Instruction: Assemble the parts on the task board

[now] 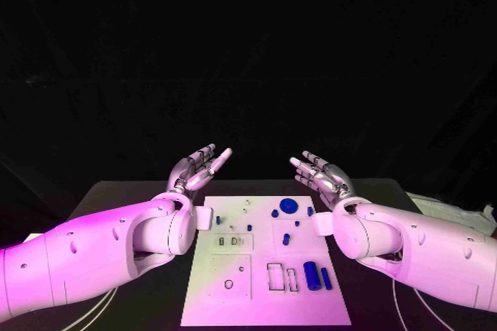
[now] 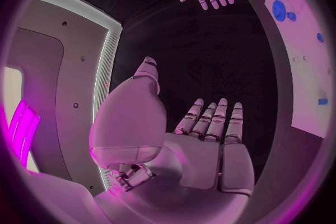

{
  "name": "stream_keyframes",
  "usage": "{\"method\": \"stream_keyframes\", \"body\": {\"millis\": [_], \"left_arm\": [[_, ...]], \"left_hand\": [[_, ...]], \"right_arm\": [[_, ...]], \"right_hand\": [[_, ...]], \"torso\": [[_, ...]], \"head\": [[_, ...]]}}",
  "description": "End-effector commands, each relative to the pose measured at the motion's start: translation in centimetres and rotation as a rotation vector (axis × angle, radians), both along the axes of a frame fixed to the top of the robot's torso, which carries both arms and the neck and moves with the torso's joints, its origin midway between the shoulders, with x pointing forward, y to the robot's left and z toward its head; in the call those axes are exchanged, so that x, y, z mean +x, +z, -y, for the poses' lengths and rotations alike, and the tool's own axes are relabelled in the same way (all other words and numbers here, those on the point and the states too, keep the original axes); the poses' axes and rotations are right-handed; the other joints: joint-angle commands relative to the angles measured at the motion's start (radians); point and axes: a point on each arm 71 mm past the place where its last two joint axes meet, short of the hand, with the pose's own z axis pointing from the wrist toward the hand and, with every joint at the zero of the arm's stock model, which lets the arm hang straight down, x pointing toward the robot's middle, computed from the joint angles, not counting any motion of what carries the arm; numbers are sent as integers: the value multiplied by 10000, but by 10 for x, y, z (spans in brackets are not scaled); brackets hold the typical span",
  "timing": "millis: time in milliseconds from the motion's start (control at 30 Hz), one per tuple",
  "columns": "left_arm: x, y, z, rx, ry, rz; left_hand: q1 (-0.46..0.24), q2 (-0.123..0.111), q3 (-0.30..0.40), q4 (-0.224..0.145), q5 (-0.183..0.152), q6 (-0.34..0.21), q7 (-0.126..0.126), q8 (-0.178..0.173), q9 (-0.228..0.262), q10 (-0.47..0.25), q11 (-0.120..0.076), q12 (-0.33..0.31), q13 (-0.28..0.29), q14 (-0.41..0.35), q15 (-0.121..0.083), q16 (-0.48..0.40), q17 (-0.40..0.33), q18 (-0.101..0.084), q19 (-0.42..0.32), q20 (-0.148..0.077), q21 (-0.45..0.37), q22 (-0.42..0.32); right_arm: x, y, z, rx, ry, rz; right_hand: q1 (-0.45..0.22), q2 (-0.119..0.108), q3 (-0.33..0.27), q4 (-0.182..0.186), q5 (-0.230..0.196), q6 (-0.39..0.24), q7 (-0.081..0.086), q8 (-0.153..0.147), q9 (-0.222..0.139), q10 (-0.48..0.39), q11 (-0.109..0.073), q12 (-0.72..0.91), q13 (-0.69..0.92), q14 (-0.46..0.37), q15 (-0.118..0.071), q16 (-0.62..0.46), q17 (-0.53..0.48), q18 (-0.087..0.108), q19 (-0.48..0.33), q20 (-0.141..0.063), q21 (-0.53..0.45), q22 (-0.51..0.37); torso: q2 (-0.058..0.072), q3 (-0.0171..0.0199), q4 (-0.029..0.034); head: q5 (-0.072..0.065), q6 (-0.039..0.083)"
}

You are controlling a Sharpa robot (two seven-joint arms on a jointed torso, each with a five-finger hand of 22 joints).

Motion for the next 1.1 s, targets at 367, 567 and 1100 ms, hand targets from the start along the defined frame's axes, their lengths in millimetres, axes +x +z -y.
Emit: {"method": "stream_keyframes", "body": {"millis": [367,567,1100], "left_arm": [[4,3,-20,-216,-314,399],[-5,8,-25,-318,-1044,544],[-25,21,-17,-1043,-2100,413]], "left_hand": [[1189,1173,888,7,-79,3671,580,478,254,4146,288,464,281,4686,115,957,406,582,4738,148,1280,573],[1516,1418,1099,-83,-103,4919,461,453,274,6405,194,657,344,6083,-170,1198,443,722,6272,-16,1672,624],[1878,1513,760,-512,-146,5954,647,444,309,7625,-224,697,420,7298,-571,1234,723,736,7506,-372,1597,444]], "right_arm": [[15,10,18,-2694,1520,1856],[15,23,26,-4164,1769,3055],[19,53,32,-9584,2440,5245]], "right_hand": [[2062,49,751,-1907,12,5417,1113,866,425,5987,-606,758,290,6315,-761,907,341,1153,4154,54,1741,656],[2018,-105,1074,-2159,-112,6733,947,841,398,6814,-833,591,266,7330,-1040,901,327,1245,5199,-113,2164,699],[1976,-939,1762,-2099,19,8105,529,560,396,8601,-1381,280,275,9752,-1845,1057,521,1187,7139,-1096,3968,1418]], "torso": [[253,-35,53],[444,-3,120],[1285,-30,428]], "head": [[-215,82],[-327,80],[-660,300]]}}
